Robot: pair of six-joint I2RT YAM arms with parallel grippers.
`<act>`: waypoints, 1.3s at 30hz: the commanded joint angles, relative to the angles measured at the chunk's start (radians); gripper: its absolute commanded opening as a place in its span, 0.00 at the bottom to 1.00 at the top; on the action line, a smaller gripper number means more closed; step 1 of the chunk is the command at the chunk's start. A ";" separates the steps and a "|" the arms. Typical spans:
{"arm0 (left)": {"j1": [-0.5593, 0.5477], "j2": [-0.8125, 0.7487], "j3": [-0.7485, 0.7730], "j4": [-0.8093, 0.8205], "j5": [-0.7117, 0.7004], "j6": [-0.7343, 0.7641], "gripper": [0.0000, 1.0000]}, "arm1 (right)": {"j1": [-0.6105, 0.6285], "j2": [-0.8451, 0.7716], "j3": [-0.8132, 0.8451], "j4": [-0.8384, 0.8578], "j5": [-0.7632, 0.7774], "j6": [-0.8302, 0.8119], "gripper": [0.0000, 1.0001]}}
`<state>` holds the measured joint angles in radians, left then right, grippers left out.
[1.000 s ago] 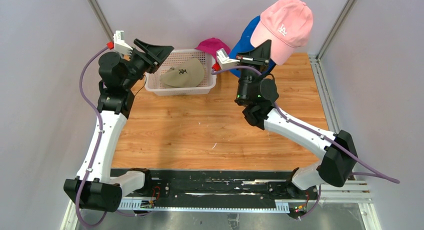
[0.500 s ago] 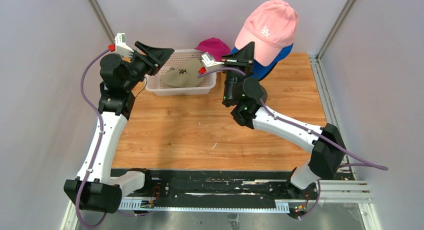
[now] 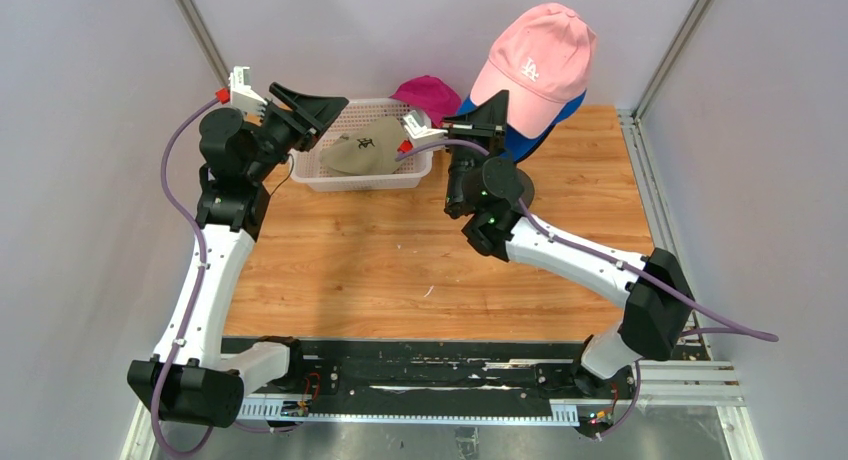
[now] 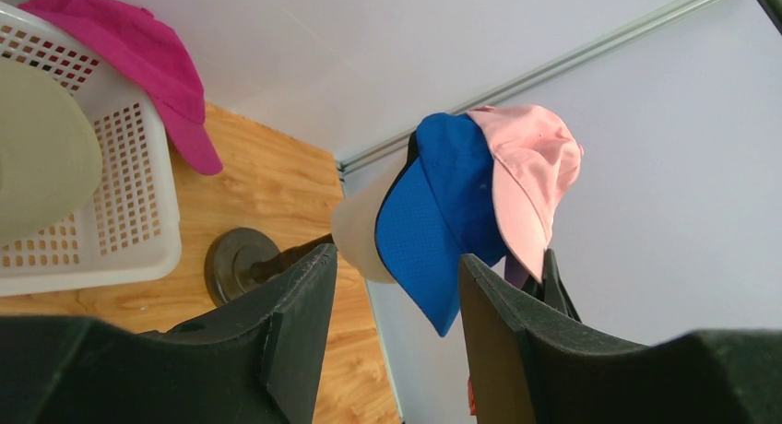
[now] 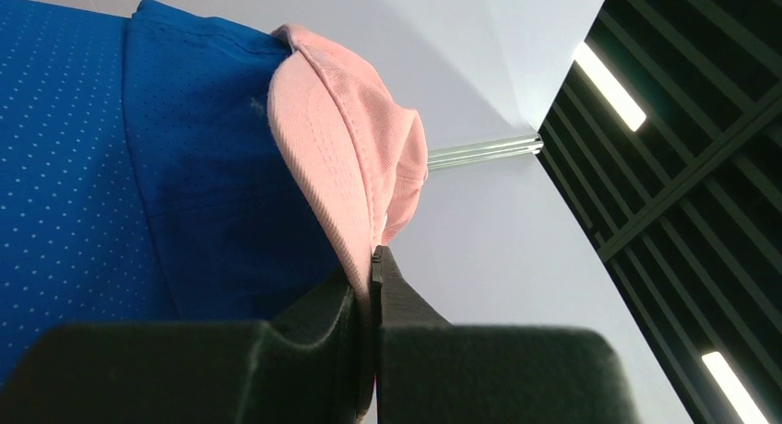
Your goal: Stack the hats
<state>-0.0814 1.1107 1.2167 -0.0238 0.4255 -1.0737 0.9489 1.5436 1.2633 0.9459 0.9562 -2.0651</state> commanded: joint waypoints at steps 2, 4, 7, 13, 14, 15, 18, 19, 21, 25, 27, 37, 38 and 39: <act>0.006 -0.019 -0.007 0.023 0.012 0.006 0.56 | 0.019 -0.031 -0.020 -0.003 0.030 -0.229 0.01; 0.005 -0.018 -0.006 0.023 0.012 0.007 0.55 | 0.019 -0.034 -0.027 -0.014 0.037 -0.211 0.01; 0.005 -0.016 -0.005 0.018 0.012 0.009 0.56 | 0.019 -0.034 -0.035 -0.032 0.047 -0.185 0.01; 0.006 -0.018 -0.008 0.014 0.010 0.012 0.55 | 0.019 -0.029 -0.026 -0.105 0.055 -0.126 0.01; 0.005 -0.020 -0.006 0.013 0.010 0.012 0.56 | 0.018 -0.027 -0.023 -0.119 0.055 -0.115 0.01; 0.005 -0.020 -0.006 0.012 0.010 0.012 0.55 | 0.016 -0.026 -0.019 -0.137 0.057 -0.100 0.01; 0.005 -0.019 -0.002 0.008 0.010 0.015 0.55 | 0.009 -0.024 -0.011 -0.199 0.060 -0.050 0.01; 0.006 -0.019 -0.002 0.007 0.010 0.015 0.56 | 0.007 -0.022 -0.010 -0.215 0.057 -0.037 0.01; 0.005 -0.016 -0.003 0.008 0.010 0.016 0.55 | 0.003 -0.019 -0.002 -0.248 0.053 -0.010 0.01; 0.005 -0.013 -0.003 0.011 0.012 0.013 0.55 | -0.003 -0.003 0.018 -0.290 0.047 0.021 0.01; 0.005 -0.012 0.000 0.011 0.012 0.014 0.56 | -0.005 0.005 0.027 -0.316 0.048 0.047 0.01; 0.005 -0.005 0.007 0.003 0.009 0.021 0.56 | -0.012 0.023 0.025 -0.348 0.056 0.101 0.02; 0.005 -0.004 0.006 0.005 0.007 0.020 0.55 | -0.011 0.023 0.023 -0.348 0.056 0.106 0.02; 0.005 -0.002 0.004 0.006 0.007 0.019 0.56 | -0.012 0.021 0.021 -0.348 0.058 0.111 0.03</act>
<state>-0.0814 1.1103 1.2167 -0.0250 0.4252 -1.0687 0.9455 1.5501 1.2675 0.6460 0.9970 -2.0136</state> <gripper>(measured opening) 0.555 0.033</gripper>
